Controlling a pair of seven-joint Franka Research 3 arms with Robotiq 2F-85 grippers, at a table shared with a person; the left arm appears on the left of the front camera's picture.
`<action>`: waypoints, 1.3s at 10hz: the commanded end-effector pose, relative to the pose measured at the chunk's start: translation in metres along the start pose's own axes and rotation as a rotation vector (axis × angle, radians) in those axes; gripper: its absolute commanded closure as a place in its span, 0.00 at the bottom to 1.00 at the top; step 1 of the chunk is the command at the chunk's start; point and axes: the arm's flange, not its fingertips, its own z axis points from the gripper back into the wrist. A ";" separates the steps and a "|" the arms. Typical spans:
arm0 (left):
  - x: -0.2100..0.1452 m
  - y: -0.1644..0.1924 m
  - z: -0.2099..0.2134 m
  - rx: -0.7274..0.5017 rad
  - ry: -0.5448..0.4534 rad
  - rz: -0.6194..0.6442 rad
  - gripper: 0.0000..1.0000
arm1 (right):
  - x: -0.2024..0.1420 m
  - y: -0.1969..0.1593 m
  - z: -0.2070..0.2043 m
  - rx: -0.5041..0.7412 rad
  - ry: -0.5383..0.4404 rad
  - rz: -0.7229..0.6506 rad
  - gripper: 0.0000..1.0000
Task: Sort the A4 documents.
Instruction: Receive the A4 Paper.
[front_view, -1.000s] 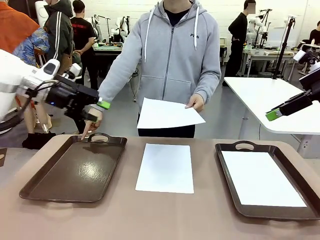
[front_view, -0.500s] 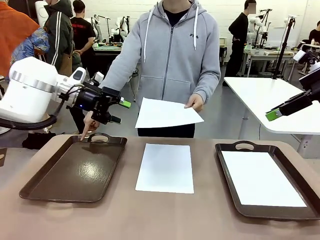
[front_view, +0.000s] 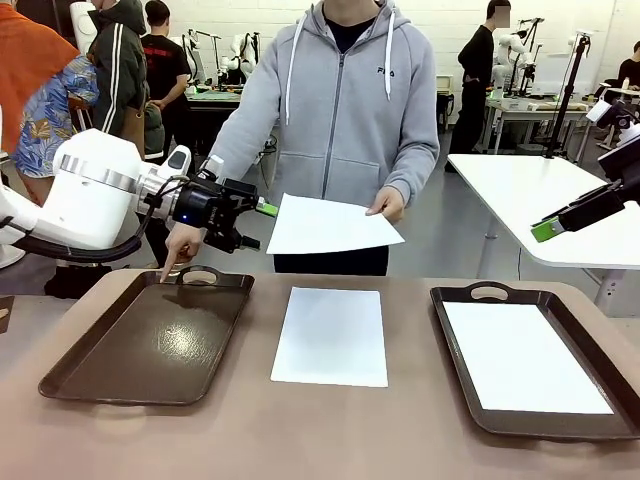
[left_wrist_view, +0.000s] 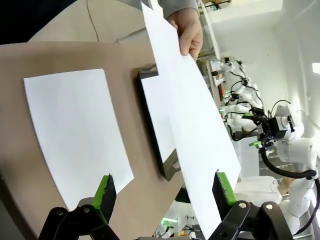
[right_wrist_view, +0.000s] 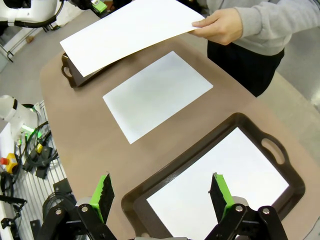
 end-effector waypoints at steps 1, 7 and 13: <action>0.008 -0.002 -0.010 -0.065 0.006 0.044 0.00 | 0.000 -0.001 -0.001 0.005 -0.003 0.000 0.00; 0.012 0.010 -0.026 -0.312 -0.003 0.233 0.00 | 0.000 -0.001 -0.001 0.005 -0.003 0.000 0.00; 0.008 0.016 -0.048 -0.379 0.048 0.282 0.00 | 0.000 -0.001 -0.001 0.005 -0.003 0.000 0.00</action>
